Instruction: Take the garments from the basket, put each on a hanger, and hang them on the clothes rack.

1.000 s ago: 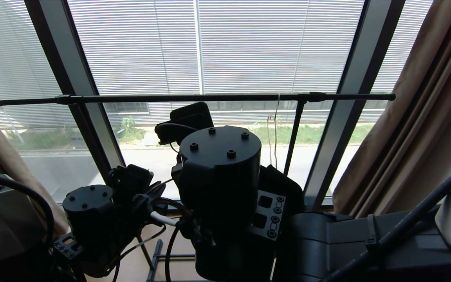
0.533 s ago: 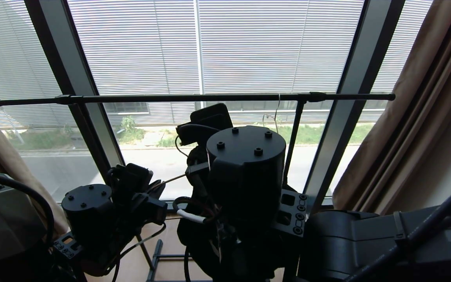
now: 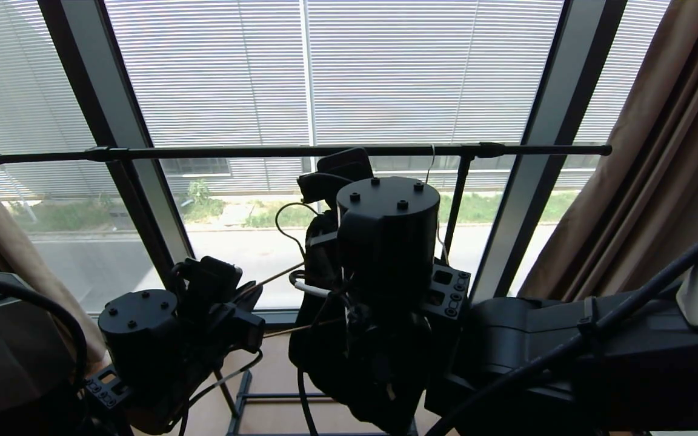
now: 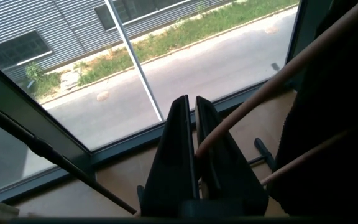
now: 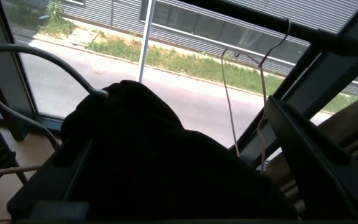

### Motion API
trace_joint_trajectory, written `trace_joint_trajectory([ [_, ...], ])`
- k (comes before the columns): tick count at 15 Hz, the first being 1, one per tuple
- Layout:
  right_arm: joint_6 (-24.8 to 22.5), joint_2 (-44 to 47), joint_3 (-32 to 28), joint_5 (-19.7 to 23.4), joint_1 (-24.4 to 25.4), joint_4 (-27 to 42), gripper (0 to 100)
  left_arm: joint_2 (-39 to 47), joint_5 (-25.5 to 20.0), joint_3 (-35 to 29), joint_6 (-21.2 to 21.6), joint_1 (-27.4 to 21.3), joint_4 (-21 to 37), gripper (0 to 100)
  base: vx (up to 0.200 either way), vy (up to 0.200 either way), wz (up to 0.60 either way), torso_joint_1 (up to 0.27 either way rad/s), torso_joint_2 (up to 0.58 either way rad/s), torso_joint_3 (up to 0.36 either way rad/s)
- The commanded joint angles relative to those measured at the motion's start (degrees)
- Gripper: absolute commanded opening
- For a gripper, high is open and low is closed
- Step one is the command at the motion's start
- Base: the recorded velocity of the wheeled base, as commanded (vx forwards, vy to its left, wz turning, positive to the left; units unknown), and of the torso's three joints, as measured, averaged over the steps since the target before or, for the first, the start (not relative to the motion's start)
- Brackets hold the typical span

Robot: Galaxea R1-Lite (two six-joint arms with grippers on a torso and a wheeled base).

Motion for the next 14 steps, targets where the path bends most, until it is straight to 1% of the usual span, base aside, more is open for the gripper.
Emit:
trace_joint_trajectory([
  [1,-0.1,3.2,-2.7,0.0,-0.6,-0.1,100,0.1,0.0,0.6,0.0,-1.4,0.1,0,0.0,0.0,0.0,0.0,0.0,0.0],
  [4,-0.1,5.3,-4.8,0.0,-0.6,-0.1,100,0.2,0.0,1.0,0.0,-2.3,0.1,0,0.0,0.0,0.0,0.0,0.0,0.0],
  [6,-0.1,5.8,-4.7,0.0,-0.6,-0.1,100,0.2,0.0,0.8,0.0,-2.3,0.1,0,0.0,0.0,0.0,0.0,0.0,0.0],
  [9,-0.1,5.4,-4.3,0.0,-0.6,-0.1,100,0.2,0.1,0.2,-0.1,-1.6,0.1,0,0.0,0.0,0.0,0.0,0.0,0.0],
  [11,-0.1,4.9,-2.9,0.0,-0.6,-0.2,100,0.2,0.1,-0.6,-0.7,-0.4,0.1,0,0.0,0.0,0.0,0.0,0.0,0.0],
  [14,-0.1,4.1,-2.4,0.0,-0.6,-0.3,100,0.9,0.1,-1.3,-0.7,1.2,0.1,0,0.0,0.0,0.0,0.0,0.0,0.0],
])
